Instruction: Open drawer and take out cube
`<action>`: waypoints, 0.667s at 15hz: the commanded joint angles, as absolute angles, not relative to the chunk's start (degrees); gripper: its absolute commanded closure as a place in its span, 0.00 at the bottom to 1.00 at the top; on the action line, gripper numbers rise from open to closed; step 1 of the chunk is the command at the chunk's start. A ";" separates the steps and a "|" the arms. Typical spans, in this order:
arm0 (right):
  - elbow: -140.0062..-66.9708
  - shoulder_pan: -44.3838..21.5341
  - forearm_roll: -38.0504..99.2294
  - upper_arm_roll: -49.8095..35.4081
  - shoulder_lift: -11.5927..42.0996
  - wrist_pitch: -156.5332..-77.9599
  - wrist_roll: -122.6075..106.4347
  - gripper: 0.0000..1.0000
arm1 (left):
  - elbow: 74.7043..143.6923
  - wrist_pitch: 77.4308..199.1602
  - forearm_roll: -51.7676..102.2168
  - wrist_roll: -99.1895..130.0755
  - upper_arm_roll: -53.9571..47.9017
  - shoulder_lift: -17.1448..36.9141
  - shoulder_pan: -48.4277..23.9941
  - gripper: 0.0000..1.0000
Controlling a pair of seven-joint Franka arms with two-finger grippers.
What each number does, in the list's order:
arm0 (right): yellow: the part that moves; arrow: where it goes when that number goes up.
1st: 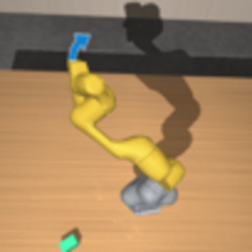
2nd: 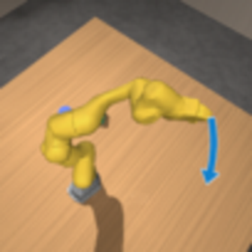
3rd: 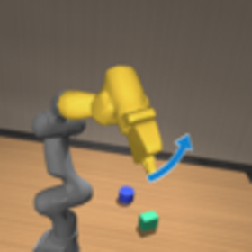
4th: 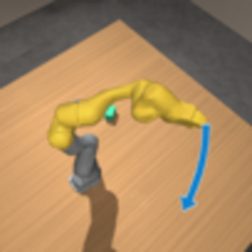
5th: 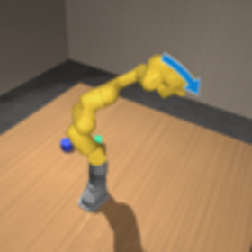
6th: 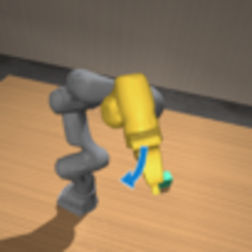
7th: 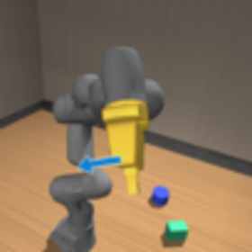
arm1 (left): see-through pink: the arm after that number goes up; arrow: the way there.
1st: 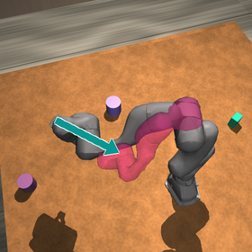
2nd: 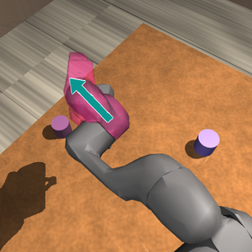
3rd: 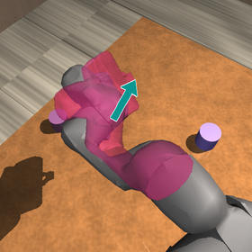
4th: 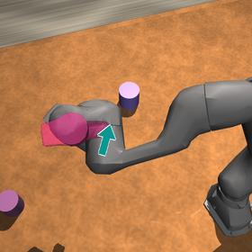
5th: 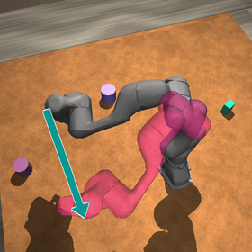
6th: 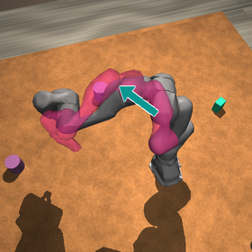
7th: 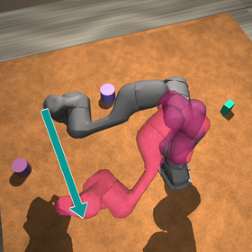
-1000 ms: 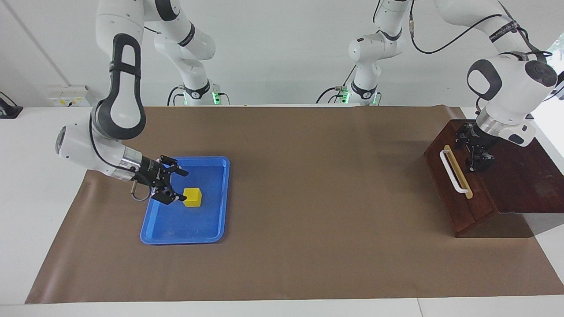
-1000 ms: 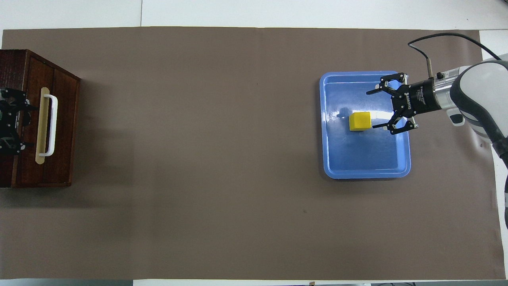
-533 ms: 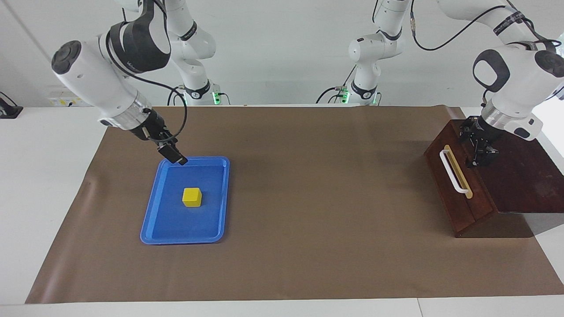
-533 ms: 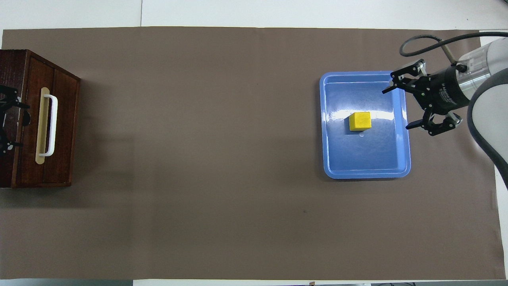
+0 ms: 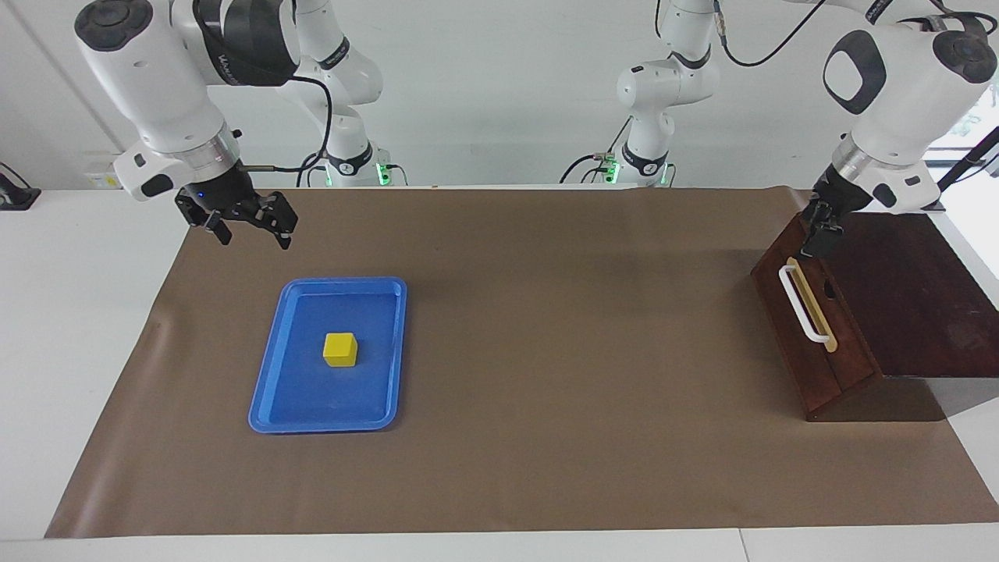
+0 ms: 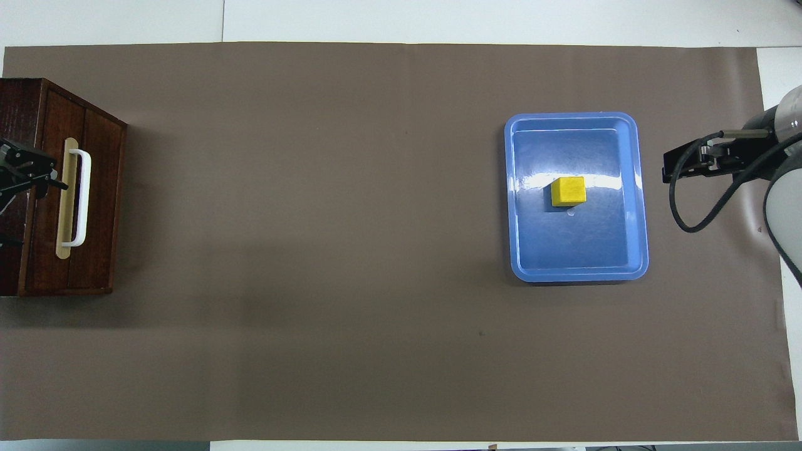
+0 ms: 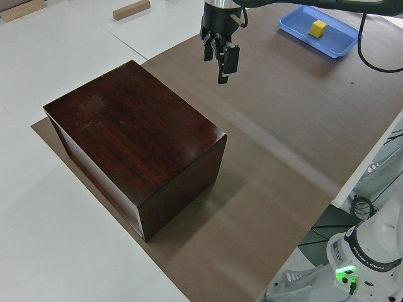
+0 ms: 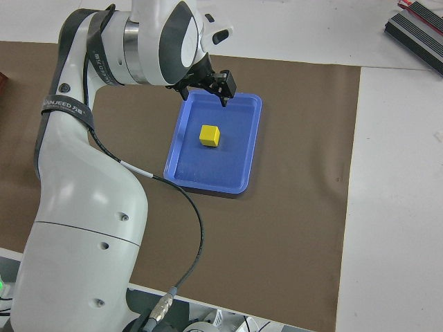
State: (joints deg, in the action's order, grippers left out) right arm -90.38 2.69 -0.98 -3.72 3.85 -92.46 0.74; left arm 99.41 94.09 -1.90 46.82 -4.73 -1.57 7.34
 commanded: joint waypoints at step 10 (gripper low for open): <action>-91.14 2.99 -1.76 -4.13 3.08 -91.76 -3.78 0.00 | 95.02 83.07 1.93 11.61 0.97 -1.50 -4.66 0.00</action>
